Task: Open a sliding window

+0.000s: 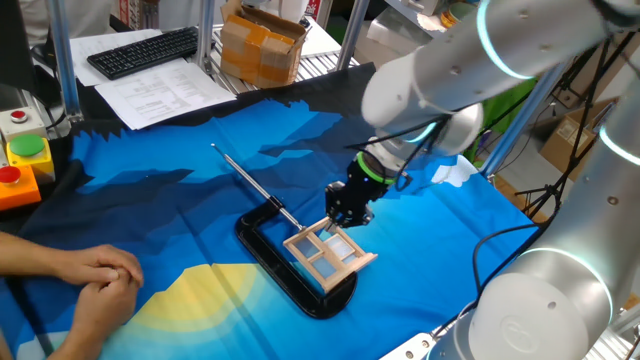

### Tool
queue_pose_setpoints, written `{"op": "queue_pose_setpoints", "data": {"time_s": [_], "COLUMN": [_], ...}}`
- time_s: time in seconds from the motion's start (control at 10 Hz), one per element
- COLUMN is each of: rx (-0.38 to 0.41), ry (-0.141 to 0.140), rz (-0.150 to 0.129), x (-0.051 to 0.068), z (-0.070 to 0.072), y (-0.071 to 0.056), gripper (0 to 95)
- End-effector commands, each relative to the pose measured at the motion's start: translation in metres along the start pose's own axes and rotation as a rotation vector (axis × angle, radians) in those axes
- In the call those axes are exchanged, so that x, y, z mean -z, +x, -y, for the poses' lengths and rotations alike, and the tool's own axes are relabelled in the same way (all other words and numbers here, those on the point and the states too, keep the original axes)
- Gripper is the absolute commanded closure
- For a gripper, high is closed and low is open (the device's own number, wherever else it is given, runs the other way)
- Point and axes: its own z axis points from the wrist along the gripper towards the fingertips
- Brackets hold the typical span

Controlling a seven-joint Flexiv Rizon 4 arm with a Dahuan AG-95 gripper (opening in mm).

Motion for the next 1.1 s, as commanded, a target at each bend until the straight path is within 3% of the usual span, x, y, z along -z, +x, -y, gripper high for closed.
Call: {"op": "queue_pose_setpoints", "data": {"time_s": [0.1, 0.5, 0.9, 1.1], "rx": [-0.011, -0.021, 0.001, 0.001], "ry": [-0.001, 0.011, 0.06, 0.067], "rz": [-0.004, -0.002, 0.026, 0.037], "x": [0.0025, 0.0025, 0.0002, -0.0019], "z": [-0.0027, -0.0028, 0.0003, 0.0016], "y": [-0.0007, 0.003, 0.0065, 0.0076], "gripper": [95.0, 95.0, 95.0, 95.0]}}
